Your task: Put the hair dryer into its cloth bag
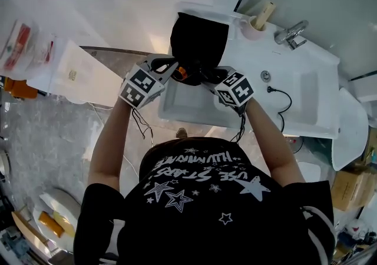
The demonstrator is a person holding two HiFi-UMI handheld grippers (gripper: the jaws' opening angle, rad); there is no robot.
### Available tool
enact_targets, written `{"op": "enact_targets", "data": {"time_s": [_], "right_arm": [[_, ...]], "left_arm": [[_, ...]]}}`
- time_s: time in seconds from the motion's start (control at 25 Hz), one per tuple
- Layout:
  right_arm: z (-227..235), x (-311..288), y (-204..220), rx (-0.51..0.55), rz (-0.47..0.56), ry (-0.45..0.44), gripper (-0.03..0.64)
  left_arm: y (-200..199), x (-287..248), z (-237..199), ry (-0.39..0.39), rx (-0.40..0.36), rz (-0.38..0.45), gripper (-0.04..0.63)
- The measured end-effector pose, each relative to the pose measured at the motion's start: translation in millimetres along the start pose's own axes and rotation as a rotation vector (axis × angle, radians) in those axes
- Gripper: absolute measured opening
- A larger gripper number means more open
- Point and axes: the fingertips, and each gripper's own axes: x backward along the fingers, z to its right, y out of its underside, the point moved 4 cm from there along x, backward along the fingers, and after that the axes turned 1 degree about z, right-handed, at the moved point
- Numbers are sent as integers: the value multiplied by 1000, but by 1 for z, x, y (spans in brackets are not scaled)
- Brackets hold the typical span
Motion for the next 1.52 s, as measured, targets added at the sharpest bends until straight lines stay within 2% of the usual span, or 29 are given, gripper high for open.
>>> {"op": "enact_targets", "data": {"time_s": [0.56, 0.68, 0.84, 1.08, 1.24, 1.36, 1.44, 1.52], "right_arm": [[42, -28, -4, -87, -37, 241, 202], [43, -34, -4, -85, -53, 276, 204], [43, -41, -5, -88, -56, 311, 204], [40, -43, -3, -118, -27, 300, 213], [29, -40, -3, -130, 11, 208, 307], [26, -31, -2, -96, 57, 198, 328], [24, -24, -2, -100, 91, 190, 360], [20, -16, 2, -111, 105, 177, 360]], "left_arm": [[18, 2, 11, 77, 35, 11, 28], [22, 2, 10, 66, 67, 20, 28], [23, 5, 11, 7, 100, 29, 28], [26, 5, 13, -68, 133, 33, 32], [23, 6, 10, -132, 130, 34, 45], [22, 5, 8, -171, 128, 22, 49], [22, 5, 9, -194, 142, 13, 55], [22, 5, 11, -213, 160, 9, 76]]}}
